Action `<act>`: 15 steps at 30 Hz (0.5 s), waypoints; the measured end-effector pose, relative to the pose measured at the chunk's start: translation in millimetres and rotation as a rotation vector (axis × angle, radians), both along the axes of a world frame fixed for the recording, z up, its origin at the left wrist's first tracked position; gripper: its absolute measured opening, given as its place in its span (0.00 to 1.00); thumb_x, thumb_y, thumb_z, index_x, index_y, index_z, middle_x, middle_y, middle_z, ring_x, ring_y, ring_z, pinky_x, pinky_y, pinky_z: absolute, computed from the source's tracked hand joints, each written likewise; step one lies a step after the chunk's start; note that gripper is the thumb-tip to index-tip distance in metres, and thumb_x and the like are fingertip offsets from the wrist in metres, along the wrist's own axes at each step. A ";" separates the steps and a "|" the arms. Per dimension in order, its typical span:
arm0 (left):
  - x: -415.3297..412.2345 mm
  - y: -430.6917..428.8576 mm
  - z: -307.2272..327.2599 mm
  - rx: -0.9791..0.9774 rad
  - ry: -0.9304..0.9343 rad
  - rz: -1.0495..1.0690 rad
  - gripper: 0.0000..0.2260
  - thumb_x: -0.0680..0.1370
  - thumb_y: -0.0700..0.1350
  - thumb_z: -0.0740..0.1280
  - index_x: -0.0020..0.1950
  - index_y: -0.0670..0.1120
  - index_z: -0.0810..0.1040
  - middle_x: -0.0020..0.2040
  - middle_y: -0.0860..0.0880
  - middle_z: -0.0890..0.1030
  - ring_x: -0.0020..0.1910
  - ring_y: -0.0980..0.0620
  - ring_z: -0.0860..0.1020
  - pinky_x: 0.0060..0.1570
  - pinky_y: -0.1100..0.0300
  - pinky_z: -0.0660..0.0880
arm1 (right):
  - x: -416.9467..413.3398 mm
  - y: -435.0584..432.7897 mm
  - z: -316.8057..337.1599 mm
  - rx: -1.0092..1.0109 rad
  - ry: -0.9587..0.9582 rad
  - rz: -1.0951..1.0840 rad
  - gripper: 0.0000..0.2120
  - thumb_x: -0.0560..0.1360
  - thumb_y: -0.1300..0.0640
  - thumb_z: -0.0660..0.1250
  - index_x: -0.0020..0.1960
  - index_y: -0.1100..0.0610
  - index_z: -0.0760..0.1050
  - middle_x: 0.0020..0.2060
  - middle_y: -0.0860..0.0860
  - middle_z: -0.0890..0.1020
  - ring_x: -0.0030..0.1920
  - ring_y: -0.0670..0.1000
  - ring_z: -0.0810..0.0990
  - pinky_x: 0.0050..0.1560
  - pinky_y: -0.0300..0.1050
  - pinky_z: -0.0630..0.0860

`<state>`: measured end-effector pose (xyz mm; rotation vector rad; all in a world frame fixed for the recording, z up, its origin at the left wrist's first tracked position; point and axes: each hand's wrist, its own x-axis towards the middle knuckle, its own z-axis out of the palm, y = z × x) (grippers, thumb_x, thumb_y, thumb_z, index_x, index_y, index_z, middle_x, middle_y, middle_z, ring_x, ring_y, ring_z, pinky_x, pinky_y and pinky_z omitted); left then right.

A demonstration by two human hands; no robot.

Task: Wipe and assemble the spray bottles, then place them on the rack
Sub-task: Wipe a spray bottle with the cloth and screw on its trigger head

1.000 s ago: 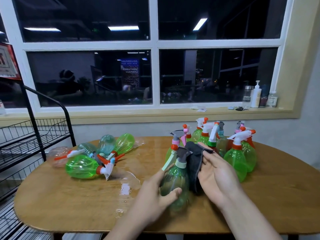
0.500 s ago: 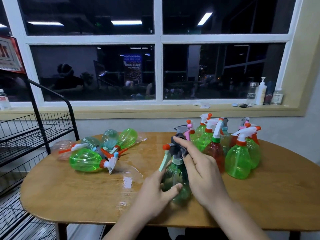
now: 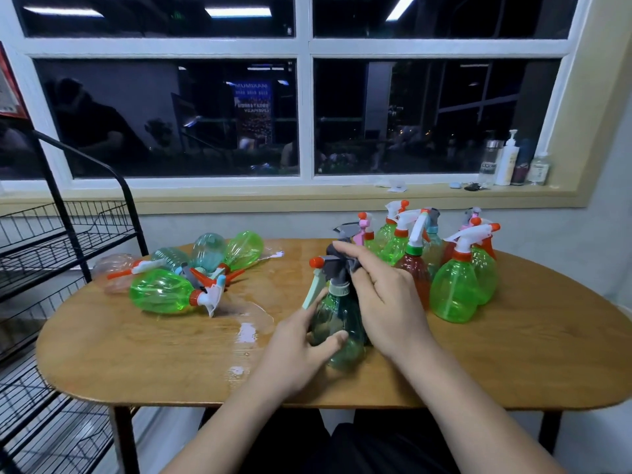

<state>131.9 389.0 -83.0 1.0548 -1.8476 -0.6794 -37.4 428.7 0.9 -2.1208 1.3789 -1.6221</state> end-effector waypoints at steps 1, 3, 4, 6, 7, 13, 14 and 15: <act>0.3 0.9 1.4 -0.001 -0.017 0.004 0.30 0.73 0.63 0.72 0.67 0.85 0.63 0.60 0.68 0.82 0.62 0.65 0.80 0.65 0.53 0.80 | 3.2 1.7 2.5 -0.019 0.034 0.012 0.21 0.86 0.62 0.58 0.74 0.51 0.79 0.60 0.44 0.86 0.58 0.40 0.83 0.59 0.36 0.77; 1.2 1.8 1.8 -0.004 -0.036 0.003 0.31 0.73 0.63 0.72 0.71 0.83 0.62 0.60 0.67 0.82 0.61 0.66 0.80 0.64 0.56 0.80 | 7.0 3.5 4.2 -0.066 0.095 0.025 0.22 0.84 0.61 0.57 0.74 0.52 0.78 0.62 0.46 0.85 0.62 0.44 0.82 0.64 0.41 0.77; 1.3 2.3 1.2 -0.001 -0.042 -0.002 0.32 0.73 0.62 0.71 0.74 0.79 0.63 0.61 0.65 0.83 0.61 0.66 0.80 0.64 0.55 0.80 | 8.7 4.0 4.5 -0.098 0.125 0.030 0.22 0.83 0.62 0.57 0.73 0.53 0.79 0.62 0.47 0.85 0.63 0.45 0.82 0.65 0.43 0.76; 1.7 -1.1 -1.2 0.008 -0.046 -0.008 0.35 0.73 0.62 0.71 0.79 0.70 0.64 0.62 0.60 0.84 0.61 0.63 0.81 0.63 0.52 0.81 | 11.1 3.2 5.0 -0.165 0.192 0.054 0.22 0.82 0.64 0.58 0.73 0.55 0.79 0.63 0.49 0.85 0.66 0.47 0.80 0.68 0.45 0.75; 1.7 -3.2 -2.3 0.014 -0.048 -0.010 0.35 0.73 0.61 0.71 0.79 0.67 0.65 0.61 0.58 0.84 0.60 0.61 0.82 0.62 0.50 0.81 | 11.9 3.2 5.2 -0.192 0.225 0.070 0.22 0.82 0.65 0.58 0.73 0.56 0.78 0.64 0.50 0.84 0.67 0.48 0.80 0.69 0.45 0.74; 1.7 -1.2 -1.7 0.021 -0.013 -0.011 0.36 0.73 0.62 0.72 0.80 0.66 0.65 0.61 0.63 0.84 0.61 0.66 0.80 0.65 0.53 0.80 | 5.3 -0.3 4.2 -0.190 0.215 0.096 0.22 0.83 0.64 0.58 0.74 0.55 0.77 0.64 0.50 0.85 0.65 0.47 0.82 0.66 0.40 0.75; 2.0 -0.6 -1.5 0.028 -0.004 -0.019 0.36 0.73 0.62 0.73 0.80 0.65 0.66 0.61 0.65 0.83 0.61 0.67 0.80 0.65 0.53 0.80 | 2.4 -0.9 3.4 -0.163 0.182 0.081 0.22 0.83 0.64 0.58 0.74 0.54 0.77 0.62 0.49 0.85 0.61 0.45 0.83 0.61 0.36 0.76; 2.3 0.2 -0.9 0.036 0.002 -0.031 0.35 0.74 0.60 0.73 0.80 0.65 0.66 0.61 0.65 0.83 0.62 0.66 0.80 0.66 0.52 0.80 | -1.2 -2.3 2.1 -0.129 0.148 0.059 0.21 0.84 0.63 0.59 0.74 0.53 0.78 0.59 0.48 0.86 0.55 0.42 0.83 0.56 0.33 0.75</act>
